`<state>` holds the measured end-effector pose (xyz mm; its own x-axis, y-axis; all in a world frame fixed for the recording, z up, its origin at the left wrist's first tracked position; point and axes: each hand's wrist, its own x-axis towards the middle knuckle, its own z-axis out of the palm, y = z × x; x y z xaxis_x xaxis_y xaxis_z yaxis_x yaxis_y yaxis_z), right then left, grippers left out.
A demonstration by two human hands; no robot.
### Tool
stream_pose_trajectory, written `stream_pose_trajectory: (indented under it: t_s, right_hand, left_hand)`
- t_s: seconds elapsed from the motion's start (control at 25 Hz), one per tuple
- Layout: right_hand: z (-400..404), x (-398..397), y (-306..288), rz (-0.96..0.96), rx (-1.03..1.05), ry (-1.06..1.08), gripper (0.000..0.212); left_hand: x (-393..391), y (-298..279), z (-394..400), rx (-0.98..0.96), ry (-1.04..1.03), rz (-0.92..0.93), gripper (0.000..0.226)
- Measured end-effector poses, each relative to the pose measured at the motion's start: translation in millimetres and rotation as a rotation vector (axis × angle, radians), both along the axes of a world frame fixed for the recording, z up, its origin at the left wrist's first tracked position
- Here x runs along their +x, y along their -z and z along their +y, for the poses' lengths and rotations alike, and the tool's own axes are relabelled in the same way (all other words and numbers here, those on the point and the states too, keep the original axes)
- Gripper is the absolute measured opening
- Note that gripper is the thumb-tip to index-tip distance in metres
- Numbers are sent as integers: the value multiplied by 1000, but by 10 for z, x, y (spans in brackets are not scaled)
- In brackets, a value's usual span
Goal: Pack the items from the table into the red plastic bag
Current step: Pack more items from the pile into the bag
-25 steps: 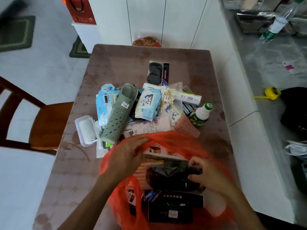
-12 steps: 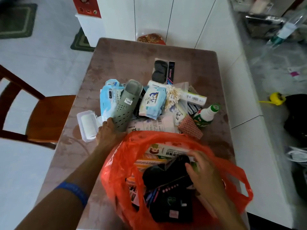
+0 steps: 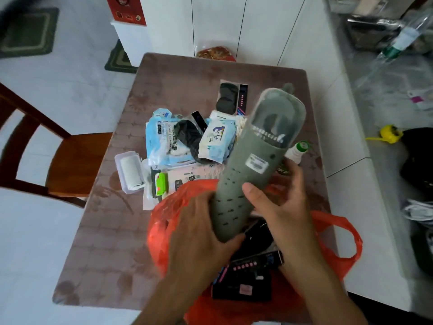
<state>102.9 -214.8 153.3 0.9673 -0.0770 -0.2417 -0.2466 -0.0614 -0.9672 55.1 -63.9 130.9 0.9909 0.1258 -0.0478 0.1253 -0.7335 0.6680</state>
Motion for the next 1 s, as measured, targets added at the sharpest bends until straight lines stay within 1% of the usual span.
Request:
stream_pose_trajectory:
  t_s: [0.04,0.08,0.12,0.16,0.2,0.24,0.28,0.32,0.36,0.4,0.44,0.48,0.56,0.6,0.64,0.68,0.76,0.8,0.84,0.88,0.92,0.96,1.0]
  right_hand:
    - [-6,-4,83,51,-38,82,88]
    - [-23,-25,178,98,-43,152,92]
    - [-61,-59,287,132,-20,201,93]
    - [-132,-87,386,146,-13,224,91]
    - [-242,-109,457,145,-51,211,89]
    - [-399,-130,509,142,-121,152,88]
    - [-589,-149,524,147,-184,32,87]
    - [-794,-161,524,158,-248,-137,88]
    - [-982,-165,510,169,-336,-325,89]
    - [-1124,-182,505,169,-472,-501,91]
    - [-1206,-211,510,175,-616,-660,92]
    - [-1224,-246,538,196,-721,-805,93]
    - [-1057,-322,633,249,-846,-1062,95]
    - [-909,-348,701,230,-892,-1158,97]
    - [-746,-354,815,160,-938,-1216,99]
    - [-569,-339,949,62,-973,-1228,100]
    - [-188,-280,1224,-155,-993,-1163,97]
    - [-15,-238,1314,-208,-984,-1119,94]
    - [138,-214,1340,-221,-969,-1086,91]
    - [223,-230,1332,-239,-943,-1046,86]
    - [195,-284,1302,-302,-904,-968,78]
    - [74,-365,1234,-392,-862,-817,64]
    - [-127,-440,1167,-471,-844,-586,47]
  left_hand:
    - [-48,68,-169,47,20,-9,82]
    - [-91,151,-292,73,60,-5,82]
    - [-137,251,-358,64,152,31,83]
    - [-158,345,-364,26,270,107,83]
    - [-173,425,-306,20,407,183,78]
    - [-215,508,-206,114,560,219,68]
    - [-259,613,-75,290,685,221,65]
    - [-281,696,69,447,752,188,72]
    - [-290,778,210,570,805,198,76]
    - [-303,838,331,636,822,201,75]
    - [-308,883,441,651,821,213,73]
    - [-304,932,542,609,789,190,71]
    - [-240,913,706,492,695,107,63]
    - [-210,809,763,432,653,74,60]
    - [-204,708,798,403,609,31,58]
    - [-210,648,827,369,564,-20,57]
    - [-229,520,778,313,502,-108,48]
    - [-221,492,716,312,468,-144,41]
    - [-212,508,640,322,443,-153,36]
    - [-204,576,547,343,452,-125,38]
    - [-188,667,439,377,490,-76,49]
    - [-165,792,347,425,541,-20,65]
    - [-138,902,268,472,588,31,79]
